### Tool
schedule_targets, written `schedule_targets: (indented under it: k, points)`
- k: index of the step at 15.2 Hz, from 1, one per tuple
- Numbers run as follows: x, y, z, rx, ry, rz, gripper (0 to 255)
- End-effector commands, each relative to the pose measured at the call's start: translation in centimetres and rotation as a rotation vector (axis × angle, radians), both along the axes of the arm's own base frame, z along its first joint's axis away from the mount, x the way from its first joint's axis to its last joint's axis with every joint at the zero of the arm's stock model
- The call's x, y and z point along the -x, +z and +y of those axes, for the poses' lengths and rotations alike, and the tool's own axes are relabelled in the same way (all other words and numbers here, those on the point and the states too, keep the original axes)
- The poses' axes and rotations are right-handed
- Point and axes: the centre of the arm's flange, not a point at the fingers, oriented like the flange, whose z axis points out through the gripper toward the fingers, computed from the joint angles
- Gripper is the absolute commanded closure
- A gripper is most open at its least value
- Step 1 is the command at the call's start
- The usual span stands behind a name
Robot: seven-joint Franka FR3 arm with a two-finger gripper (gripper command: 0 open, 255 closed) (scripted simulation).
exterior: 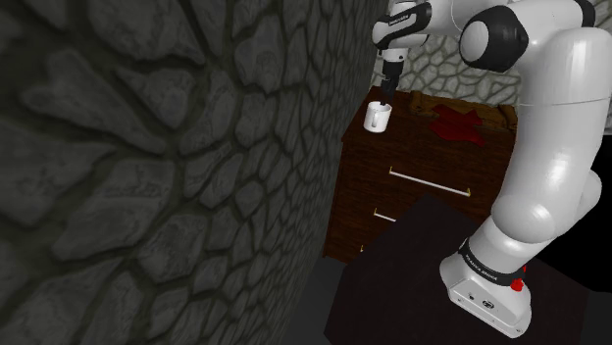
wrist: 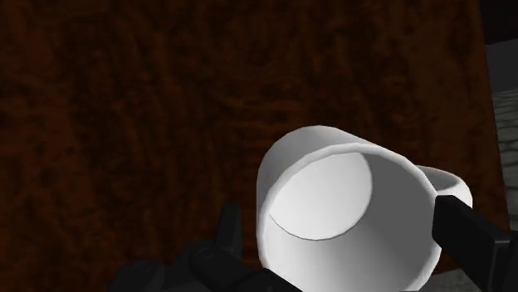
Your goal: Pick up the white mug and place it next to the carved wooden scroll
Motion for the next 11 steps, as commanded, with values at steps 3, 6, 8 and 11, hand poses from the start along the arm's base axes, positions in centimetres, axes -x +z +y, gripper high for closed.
schedule_targets:
  k: [3,6,8,11]
  points:
    - [-2.8,-1.5,-2.6,0.005,0.015,0.005,0]
    - [-2.6,-3.1,-2.7,0.005,0.015,0.005,0]
    - [-2.5,-4.1,-2.7,0.005,0.015,0.005,0]
    - [-2.3,-5.5,-2.7,0.005,0.015,0.005,0]
